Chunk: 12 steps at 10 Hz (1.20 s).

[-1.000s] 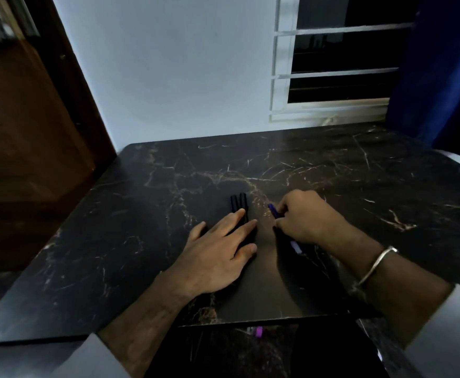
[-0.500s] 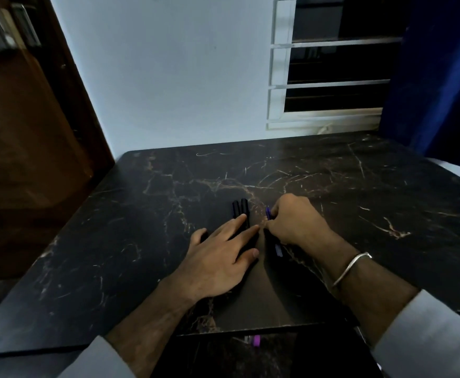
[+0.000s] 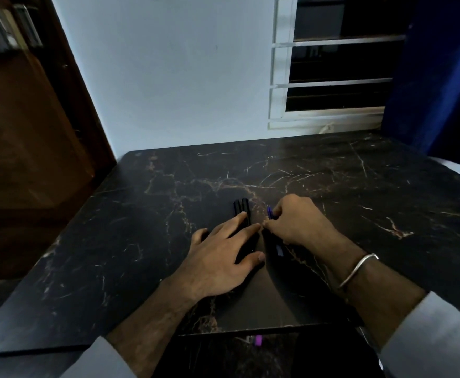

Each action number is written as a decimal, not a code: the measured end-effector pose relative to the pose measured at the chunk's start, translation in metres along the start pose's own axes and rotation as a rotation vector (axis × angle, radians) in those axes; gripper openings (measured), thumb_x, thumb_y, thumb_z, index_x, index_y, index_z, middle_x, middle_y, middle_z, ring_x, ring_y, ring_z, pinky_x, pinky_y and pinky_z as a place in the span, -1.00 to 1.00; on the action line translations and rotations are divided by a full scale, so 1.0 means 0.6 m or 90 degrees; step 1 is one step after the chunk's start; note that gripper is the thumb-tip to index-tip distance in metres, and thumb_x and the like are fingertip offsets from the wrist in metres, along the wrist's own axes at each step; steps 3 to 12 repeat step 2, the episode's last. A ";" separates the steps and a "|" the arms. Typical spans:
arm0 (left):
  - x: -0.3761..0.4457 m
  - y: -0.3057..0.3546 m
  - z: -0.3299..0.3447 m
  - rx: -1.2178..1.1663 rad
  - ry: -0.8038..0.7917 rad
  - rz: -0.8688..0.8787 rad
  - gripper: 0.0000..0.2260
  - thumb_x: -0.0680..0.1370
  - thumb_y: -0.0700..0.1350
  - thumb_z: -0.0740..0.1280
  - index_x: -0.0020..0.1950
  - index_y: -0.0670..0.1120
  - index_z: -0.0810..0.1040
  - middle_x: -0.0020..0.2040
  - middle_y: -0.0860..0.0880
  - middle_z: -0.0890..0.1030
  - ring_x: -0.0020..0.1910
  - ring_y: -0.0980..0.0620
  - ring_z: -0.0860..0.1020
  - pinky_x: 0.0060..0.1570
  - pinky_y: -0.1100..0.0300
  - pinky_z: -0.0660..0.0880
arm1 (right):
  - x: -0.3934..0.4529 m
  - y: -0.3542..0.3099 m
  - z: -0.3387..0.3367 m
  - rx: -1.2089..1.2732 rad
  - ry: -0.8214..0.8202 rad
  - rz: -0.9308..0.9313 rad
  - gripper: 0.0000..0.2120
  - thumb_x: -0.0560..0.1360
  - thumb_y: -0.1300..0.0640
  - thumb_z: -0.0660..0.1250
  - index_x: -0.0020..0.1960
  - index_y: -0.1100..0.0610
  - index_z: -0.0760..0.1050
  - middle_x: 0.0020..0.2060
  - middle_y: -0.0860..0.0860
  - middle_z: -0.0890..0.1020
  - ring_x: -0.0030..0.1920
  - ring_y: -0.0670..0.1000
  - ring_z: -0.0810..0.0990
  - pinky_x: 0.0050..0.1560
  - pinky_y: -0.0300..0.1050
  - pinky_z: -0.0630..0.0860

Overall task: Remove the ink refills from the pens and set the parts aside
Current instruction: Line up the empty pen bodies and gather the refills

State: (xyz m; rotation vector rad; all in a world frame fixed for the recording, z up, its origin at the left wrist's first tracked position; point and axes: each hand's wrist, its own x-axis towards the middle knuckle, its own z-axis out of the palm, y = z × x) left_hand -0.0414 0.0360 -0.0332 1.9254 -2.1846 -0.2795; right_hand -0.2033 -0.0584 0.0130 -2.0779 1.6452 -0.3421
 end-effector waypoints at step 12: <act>-0.004 0.006 -0.006 -0.014 0.014 0.004 -0.39 0.50 0.41 -0.01 0.54 0.32 0.05 0.63 0.20 -0.04 0.58 0.15 -0.01 0.49 -0.12 -0.08 | 0.002 -0.003 0.001 0.008 -0.002 0.010 -0.72 0.44 -0.03 0.46 0.04 0.13 0.62 -0.04 0.10 0.67 -0.12 0.07 0.69 -0.06 0.01 0.67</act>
